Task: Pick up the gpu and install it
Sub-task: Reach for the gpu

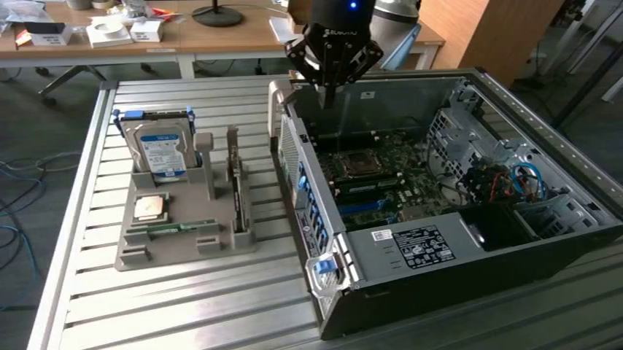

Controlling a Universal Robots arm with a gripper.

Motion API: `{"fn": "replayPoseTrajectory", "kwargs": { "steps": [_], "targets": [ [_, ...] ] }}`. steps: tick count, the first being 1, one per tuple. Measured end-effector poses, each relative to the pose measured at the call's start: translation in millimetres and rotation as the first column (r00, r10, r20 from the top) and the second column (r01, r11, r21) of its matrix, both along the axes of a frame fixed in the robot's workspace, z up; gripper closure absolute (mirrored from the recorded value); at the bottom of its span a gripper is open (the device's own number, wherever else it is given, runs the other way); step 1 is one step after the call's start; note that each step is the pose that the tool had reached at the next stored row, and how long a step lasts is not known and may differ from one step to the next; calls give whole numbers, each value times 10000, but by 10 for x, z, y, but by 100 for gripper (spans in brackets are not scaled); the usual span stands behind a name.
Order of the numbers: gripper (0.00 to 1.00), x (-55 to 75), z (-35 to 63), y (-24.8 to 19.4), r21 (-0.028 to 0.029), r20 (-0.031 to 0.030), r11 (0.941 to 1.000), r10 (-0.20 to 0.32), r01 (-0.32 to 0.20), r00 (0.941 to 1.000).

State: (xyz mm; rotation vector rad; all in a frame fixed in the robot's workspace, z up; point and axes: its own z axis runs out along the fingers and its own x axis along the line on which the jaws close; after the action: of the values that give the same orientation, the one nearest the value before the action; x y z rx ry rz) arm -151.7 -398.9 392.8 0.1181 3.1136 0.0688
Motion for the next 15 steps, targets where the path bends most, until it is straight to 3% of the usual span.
{"fn": "replayPoseTrajectory", "kwargs": {
  "steps": [15],
  "targets": [
    [89, -277, -1, 0, 0, 0, 10000, -49, 49, 10000]
  ]
}}
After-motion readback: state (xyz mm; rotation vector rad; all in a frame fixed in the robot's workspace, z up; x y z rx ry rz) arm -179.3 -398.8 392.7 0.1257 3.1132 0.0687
